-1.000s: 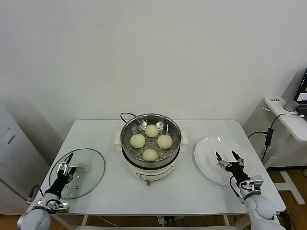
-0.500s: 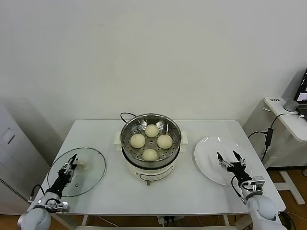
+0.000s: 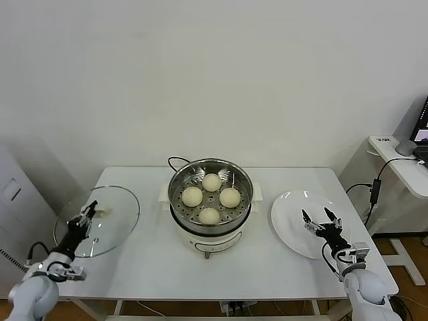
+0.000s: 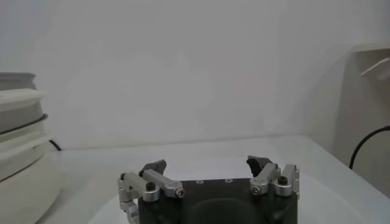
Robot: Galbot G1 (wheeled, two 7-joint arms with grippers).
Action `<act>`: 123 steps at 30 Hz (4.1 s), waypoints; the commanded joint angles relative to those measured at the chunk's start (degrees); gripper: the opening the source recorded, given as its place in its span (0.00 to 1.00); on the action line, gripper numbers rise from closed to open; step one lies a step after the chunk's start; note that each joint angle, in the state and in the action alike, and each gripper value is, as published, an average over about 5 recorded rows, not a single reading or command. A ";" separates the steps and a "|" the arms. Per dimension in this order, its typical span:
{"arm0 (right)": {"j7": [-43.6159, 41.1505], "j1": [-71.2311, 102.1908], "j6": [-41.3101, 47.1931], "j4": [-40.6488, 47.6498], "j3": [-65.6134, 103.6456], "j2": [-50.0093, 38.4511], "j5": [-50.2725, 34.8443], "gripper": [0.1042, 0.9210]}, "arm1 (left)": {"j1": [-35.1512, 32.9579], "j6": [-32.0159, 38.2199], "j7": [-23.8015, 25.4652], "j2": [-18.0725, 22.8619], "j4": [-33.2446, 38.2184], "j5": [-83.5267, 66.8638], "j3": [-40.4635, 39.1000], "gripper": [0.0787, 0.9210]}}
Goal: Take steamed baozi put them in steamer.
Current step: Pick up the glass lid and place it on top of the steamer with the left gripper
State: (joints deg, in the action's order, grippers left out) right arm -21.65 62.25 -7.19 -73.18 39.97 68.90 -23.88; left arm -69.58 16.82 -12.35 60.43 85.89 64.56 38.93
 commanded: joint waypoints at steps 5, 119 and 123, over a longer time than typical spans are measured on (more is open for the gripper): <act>-0.01 -0.43 0.14 -0.12 0.00 -0.52 -0.13 0.88 | 1.05 -14.91 13.73 -7.04 15.69 -11.71 -3.58 0.04; -0.75 0.01 0.08 1.82 0.49 -0.83 0.01 0.88 | 25.34 -45.78 22.84 14.73 11.41 7.47 -48.86 0.04; -0.83 0.14 0.05 1.73 0.65 -0.89 0.01 0.88 | 25.18 -45.92 22.09 14.91 11.18 7.03 -48.87 0.04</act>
State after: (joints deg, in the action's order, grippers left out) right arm -22.43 62.32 -7.10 -71.34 40.53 68.04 -23.85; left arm -44.25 -28.99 10.58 75.23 97.34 72.22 -9.92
